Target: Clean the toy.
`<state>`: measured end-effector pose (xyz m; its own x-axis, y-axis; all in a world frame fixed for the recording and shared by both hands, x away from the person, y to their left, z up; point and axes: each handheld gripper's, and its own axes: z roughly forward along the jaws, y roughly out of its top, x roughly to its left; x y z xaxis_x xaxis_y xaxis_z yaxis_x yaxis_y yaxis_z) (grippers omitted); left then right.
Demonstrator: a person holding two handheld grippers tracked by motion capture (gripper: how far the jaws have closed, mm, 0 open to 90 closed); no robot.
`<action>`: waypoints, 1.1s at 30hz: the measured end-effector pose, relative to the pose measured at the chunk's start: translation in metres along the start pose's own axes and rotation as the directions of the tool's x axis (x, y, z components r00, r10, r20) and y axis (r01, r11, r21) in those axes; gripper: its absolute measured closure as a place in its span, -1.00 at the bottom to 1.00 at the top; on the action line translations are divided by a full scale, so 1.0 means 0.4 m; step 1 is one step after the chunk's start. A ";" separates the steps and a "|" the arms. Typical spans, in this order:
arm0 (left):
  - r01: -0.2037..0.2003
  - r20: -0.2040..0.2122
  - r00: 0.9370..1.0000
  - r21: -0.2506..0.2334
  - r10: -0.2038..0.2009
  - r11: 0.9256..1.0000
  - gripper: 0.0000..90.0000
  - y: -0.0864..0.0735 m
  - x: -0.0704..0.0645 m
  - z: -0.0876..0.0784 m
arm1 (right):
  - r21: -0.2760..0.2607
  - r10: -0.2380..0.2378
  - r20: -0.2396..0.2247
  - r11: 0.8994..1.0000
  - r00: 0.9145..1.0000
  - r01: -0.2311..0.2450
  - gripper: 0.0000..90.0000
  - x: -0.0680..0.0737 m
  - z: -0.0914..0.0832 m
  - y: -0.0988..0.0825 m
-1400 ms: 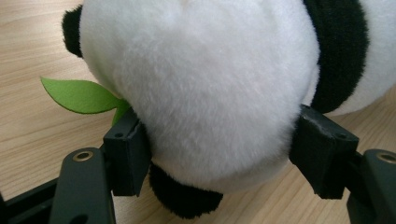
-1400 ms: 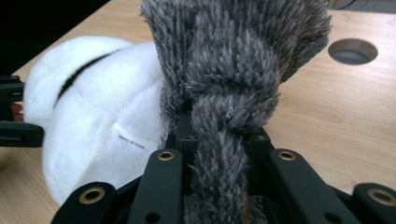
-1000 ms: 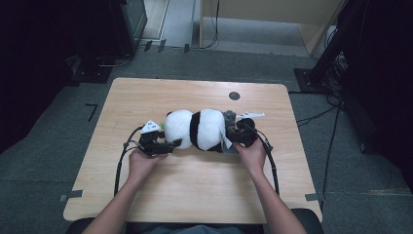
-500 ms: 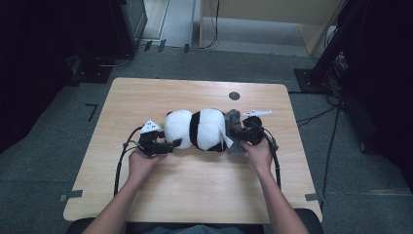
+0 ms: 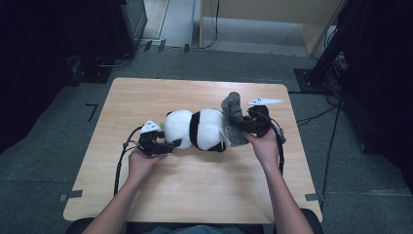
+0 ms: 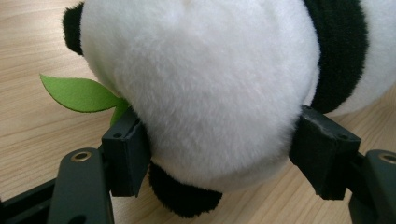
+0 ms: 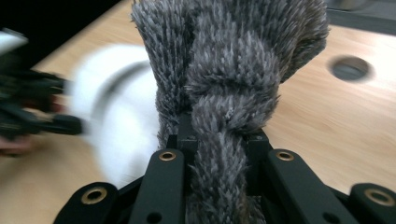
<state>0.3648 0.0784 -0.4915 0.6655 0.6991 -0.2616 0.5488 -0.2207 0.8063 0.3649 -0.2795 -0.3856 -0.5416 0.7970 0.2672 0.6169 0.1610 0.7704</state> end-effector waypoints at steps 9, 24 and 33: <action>0.006 0.002 1.000 0.000 -0.006 1.000 -0.39 0.000 -0.001 -0.001 | 0.064 -0.149 -0.069 0.986 0.986 0.153 0.68 0.125 0.058 0.091; 0.008 0.004 1.000 -0.009 -0.008 1.000 -0.39 -0.001 0.002 -0.001 | 0.159 -0.179 -0.258 0.961 0.949 0.225 0.68 0.276 0.263 0.122; 0.010 0.002 1.000 -0.004 -0.010 1.000 -0.39 0.000 0.003 -0.003 | 0.223 -0.134 -0.295 0.953 0.946 0.204 0.68 0.298 0.348 0.099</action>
<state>0.3649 0.0799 -0.4914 0.6612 0.6997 -0.2708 0.5535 -0.2113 0.8056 0.4044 -0.0970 -0.4037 -0.7633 0.5611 0.3202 0.6047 0.4461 0.6598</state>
